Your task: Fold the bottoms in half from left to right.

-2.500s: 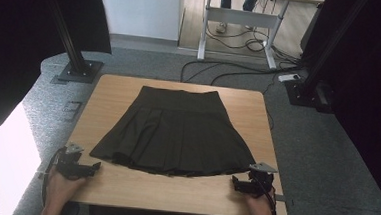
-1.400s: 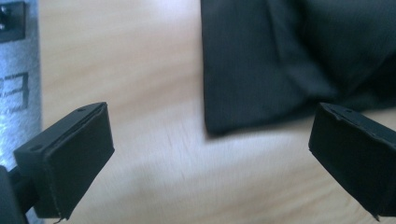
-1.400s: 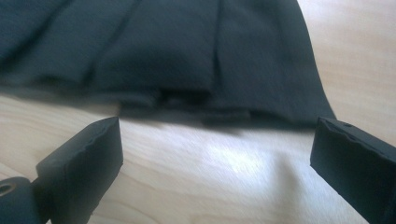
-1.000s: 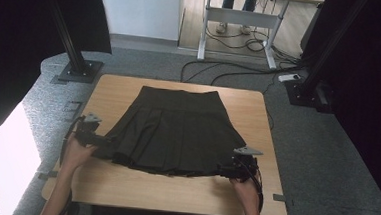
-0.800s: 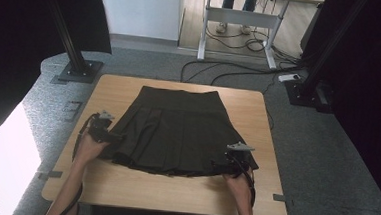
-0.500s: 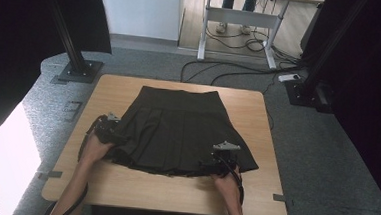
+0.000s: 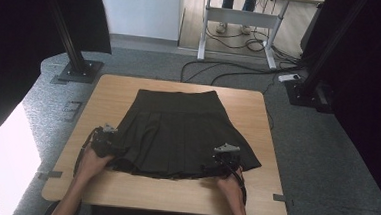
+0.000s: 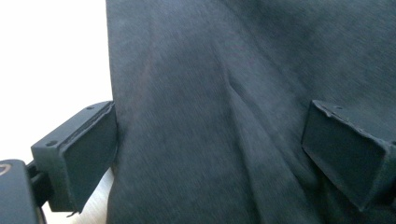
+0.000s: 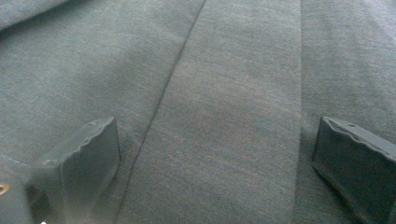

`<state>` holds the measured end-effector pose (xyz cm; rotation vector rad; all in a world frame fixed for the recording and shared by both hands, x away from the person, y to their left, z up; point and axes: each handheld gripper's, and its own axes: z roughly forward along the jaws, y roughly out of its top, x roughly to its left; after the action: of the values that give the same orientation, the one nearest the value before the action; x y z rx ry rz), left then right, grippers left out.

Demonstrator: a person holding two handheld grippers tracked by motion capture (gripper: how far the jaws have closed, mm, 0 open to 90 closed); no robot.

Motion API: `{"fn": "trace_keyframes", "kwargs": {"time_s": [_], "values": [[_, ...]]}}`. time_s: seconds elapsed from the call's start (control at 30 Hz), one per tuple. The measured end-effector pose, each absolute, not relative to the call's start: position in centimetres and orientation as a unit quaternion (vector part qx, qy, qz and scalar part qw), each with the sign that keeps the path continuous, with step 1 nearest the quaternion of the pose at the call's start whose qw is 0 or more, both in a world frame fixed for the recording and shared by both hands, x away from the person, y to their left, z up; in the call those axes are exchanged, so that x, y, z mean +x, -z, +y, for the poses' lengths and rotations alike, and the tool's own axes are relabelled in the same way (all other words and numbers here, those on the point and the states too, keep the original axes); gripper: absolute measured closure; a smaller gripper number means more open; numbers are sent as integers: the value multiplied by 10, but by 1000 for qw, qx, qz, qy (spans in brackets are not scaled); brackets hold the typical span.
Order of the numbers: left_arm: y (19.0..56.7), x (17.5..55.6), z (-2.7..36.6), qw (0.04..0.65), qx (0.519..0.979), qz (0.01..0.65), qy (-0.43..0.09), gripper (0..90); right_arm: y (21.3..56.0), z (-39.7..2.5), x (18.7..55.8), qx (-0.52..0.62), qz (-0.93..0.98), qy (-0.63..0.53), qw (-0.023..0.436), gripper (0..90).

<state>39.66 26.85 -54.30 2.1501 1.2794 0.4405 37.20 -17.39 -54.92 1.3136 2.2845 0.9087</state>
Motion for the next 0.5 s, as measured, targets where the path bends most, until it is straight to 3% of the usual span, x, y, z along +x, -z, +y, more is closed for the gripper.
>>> {"fn": "trace_keyframes", "kwargs": {"time_s": [0.5], "values": [[539, 328, 204, 274, 839, 449, -140, 57, 552, -238, 417, 454, 807, -327, 189, 0]]}}
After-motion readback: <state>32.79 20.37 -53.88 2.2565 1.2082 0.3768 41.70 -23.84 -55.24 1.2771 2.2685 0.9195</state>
